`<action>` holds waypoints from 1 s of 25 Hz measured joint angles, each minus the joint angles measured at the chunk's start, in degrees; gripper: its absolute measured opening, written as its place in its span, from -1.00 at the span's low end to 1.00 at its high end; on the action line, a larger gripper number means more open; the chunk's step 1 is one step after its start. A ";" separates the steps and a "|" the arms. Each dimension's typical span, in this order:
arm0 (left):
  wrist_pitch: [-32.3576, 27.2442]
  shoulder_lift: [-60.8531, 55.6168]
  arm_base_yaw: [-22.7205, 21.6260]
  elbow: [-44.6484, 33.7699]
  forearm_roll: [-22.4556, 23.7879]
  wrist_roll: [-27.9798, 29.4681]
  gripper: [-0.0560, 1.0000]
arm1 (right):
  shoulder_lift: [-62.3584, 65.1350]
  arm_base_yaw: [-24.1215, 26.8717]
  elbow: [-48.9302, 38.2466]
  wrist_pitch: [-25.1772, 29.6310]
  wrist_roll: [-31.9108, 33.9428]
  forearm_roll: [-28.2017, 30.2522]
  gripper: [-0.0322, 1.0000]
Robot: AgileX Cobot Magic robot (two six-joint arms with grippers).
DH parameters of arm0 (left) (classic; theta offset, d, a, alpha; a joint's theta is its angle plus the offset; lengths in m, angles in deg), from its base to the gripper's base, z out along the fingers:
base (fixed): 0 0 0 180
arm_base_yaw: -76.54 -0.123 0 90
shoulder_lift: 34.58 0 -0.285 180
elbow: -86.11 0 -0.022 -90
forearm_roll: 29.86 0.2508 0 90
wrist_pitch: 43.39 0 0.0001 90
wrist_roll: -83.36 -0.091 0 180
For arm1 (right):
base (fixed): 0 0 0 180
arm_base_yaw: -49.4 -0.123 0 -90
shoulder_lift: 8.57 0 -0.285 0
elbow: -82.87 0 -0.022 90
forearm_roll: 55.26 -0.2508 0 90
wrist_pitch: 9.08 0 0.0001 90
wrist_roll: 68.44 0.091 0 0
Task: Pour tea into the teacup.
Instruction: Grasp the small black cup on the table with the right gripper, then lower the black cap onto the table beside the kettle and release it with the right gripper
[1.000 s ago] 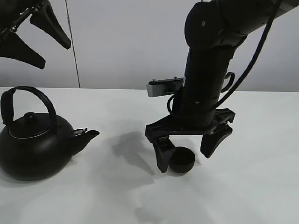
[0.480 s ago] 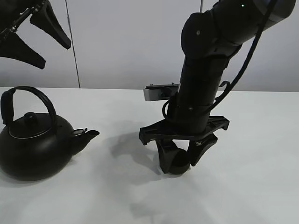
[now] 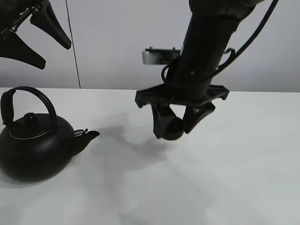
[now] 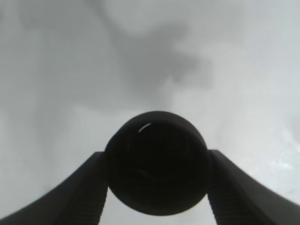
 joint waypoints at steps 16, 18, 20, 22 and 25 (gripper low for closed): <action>0.01 0.00 0.00 0.00 -0.05 0.00 -0.04 | -6.33 -5.34 4.61 -4.88 0.00 -3.25 -0.15; 0.01 0.00 0.00 0.00 -0.05 0.00 -0.04 | -8.59 -5.37 4.61 -6.88 0.00 -3.99 -0.15; 0.01 0.00 0.00 0.00 -0.05 0.00 -0.04 | -10.50 -5.37 4.61 -8.56 0.00 -4.34 -0.15; 0.06 0.00 0.00 0.00 -0.05 0.00 -0.04 | -11.63 -5.37 4.67 -9.45 0.00 -4.34 -0.15; 0.06 0.00 0.00 0.00 -0.05 0.00 -0.04 | -12.89 -5.37 6.01 -9.81 0.00 -4.50 -0.15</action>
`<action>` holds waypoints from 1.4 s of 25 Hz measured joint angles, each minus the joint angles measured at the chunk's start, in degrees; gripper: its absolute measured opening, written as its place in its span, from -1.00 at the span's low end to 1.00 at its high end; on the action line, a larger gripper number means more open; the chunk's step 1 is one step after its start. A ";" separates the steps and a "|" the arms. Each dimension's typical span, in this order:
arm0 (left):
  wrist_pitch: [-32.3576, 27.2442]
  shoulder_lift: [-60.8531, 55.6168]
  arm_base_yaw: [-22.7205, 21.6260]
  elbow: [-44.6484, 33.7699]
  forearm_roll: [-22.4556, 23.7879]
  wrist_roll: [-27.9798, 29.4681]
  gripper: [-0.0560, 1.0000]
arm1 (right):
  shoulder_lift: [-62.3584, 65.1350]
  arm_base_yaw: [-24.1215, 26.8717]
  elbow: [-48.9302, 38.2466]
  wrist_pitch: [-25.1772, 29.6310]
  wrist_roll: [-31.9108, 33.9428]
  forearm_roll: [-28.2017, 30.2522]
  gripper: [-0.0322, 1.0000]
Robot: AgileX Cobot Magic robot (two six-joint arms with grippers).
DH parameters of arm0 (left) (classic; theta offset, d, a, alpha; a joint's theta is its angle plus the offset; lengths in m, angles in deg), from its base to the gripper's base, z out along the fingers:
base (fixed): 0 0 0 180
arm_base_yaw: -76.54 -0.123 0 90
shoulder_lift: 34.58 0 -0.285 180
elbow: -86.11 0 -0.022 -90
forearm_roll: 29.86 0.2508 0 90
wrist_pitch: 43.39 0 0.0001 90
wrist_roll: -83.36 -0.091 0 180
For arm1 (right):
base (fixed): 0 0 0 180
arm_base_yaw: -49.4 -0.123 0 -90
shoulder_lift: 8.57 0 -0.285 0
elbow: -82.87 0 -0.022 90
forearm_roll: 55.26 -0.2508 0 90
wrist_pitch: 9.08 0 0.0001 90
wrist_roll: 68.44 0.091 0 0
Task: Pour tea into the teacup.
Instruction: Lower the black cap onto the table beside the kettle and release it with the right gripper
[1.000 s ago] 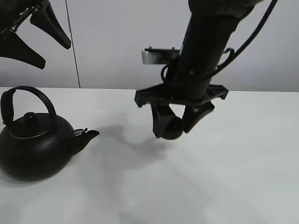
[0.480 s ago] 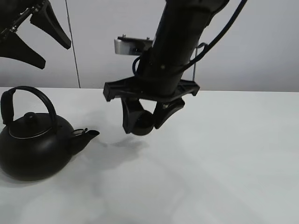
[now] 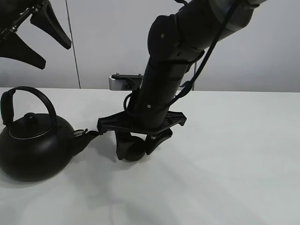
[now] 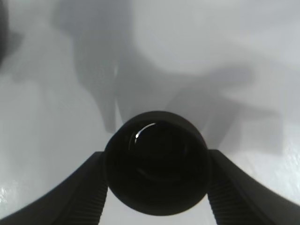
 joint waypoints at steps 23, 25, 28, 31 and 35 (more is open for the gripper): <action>0.00 0.00 0.00 0.00 0.00 0.00 -0.04 | -3.07 -0.04 5.42 4.04 0.00 -0.63 -0.15; 0.00 0.00 0.00 0.00 0.00 0.00 -0.04 | -3.46 -0.04 5.64 3.88 0.00 -0.64 -0.15; 0.00 0.00 0.00 0.00 0.00 0.00 -0.04 | -3.58 -0.04 5.84 3.99 0.00 -0.64 -0.15; 0.00 0.00 0.00 0.00 0.00 0.00 -0.04 | -3.58 -0.04 5.84 4.11 0.00 -0.69 -0.15; 0.00 0.00 0.00 0.00 0.00 0.00 -0.04 | -3.77 -0.04 5.84 5.33 0.00 -0.86 0.06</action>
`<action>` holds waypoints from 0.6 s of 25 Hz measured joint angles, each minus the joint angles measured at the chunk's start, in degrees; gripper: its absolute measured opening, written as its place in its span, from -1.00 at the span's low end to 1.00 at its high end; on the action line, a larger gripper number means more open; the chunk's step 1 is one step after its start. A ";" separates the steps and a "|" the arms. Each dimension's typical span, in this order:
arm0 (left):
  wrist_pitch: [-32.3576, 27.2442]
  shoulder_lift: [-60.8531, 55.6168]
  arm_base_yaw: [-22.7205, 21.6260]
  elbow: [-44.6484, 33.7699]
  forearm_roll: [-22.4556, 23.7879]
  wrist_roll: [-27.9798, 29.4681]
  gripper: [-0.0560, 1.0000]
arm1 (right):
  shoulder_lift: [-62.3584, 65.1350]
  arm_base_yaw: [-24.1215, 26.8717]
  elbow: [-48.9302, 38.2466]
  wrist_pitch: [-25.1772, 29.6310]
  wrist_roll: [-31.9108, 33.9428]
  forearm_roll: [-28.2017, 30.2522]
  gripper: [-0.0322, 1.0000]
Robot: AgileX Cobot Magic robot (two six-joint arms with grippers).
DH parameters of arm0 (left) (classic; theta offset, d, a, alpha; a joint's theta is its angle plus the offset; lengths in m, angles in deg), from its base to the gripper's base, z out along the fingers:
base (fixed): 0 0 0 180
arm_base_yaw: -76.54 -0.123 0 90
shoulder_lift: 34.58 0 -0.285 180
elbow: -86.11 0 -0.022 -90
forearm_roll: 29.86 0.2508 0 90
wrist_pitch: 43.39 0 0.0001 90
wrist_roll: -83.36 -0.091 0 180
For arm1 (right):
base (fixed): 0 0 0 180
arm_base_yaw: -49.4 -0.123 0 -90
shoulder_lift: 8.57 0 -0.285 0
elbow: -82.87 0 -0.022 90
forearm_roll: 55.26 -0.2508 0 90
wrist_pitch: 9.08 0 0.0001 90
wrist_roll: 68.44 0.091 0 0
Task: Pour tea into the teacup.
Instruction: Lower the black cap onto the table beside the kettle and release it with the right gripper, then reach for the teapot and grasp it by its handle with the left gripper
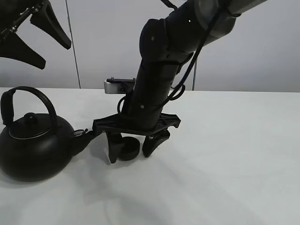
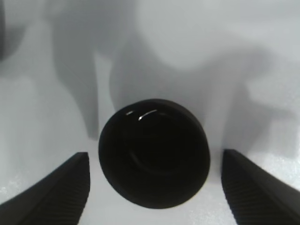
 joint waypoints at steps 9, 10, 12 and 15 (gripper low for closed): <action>0.00 0.00 0.00 0.00 0.00 0.00 -0.04 | 2.58 0.12 0.00 0.11 0.00 0.81 0.14; 0.00 0.00 0.00 0.00 0.00 0.00 -0.04 | 3.15 0.29 -0.05 0.17 0.00 1.19 0.14; 0.00 0.00 0.00 0.00 0.00 0.00 -0.04 | 4.27 0.98 -0.05 0.30 0.13 1.63 0.14; 0.05 0.00 0.00 0.00 0.00 0.00 -0.04 | 5.89 2.89 -0.05 0.79 1.23 2.79 0.14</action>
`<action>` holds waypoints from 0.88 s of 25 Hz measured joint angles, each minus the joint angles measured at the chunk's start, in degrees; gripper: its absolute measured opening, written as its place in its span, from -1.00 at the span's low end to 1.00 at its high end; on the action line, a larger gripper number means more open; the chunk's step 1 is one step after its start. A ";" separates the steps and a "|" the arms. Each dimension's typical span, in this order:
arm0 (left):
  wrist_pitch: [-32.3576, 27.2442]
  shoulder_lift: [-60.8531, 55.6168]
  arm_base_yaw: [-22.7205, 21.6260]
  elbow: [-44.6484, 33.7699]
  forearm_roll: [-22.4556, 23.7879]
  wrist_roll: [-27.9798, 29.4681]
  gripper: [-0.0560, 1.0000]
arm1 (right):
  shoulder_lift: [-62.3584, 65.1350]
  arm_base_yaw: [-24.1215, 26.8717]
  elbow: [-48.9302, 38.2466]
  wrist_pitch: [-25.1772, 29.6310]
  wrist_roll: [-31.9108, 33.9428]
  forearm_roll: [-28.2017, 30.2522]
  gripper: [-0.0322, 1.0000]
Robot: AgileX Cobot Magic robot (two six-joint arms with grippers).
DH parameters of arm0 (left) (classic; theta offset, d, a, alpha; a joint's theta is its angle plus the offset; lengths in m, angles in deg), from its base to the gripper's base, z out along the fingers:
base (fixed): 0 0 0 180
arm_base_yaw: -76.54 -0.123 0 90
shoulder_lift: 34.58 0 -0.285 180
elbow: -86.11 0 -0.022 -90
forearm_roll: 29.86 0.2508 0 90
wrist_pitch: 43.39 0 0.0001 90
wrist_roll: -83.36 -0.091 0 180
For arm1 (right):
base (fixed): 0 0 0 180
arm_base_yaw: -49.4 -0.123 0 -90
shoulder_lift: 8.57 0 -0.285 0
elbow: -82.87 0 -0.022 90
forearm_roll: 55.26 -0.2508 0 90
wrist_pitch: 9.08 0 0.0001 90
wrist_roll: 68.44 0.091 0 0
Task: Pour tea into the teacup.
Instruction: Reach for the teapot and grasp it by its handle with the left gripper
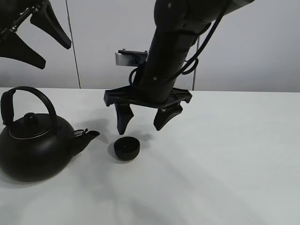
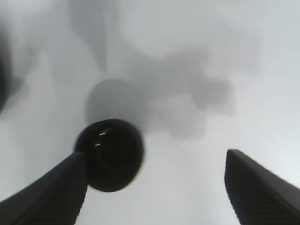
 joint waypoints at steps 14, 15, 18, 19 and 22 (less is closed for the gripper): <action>0.16 0.00 0.00 0.00 0.00 0.00 -0.04 | 11.84 23.89 -0.11 6.08 1.34 13.97 0.14; 0.16 0.00 0.00 0.00 0.00 0.00 -0.04 | 13.11 25.83 -0.16 6.78 1.34 15.01 0.14; 0.34 0.00 0.00 0.00 0.00 0.00 -0.04 | 17.89 31.11 -0.16 9.03 1.34 18.02 0.14; 0.35 0.00 0.00 0.00 0.00 0.00 -0.04 | 19.78 32.89 -0.16 9.94 1.27 18.72 0.14; 0.47 0.00 0.00 0.00 0.00 0.00 -0.04 | 25.46 37.56 -0.29 12.67 0.18 20.31 0.14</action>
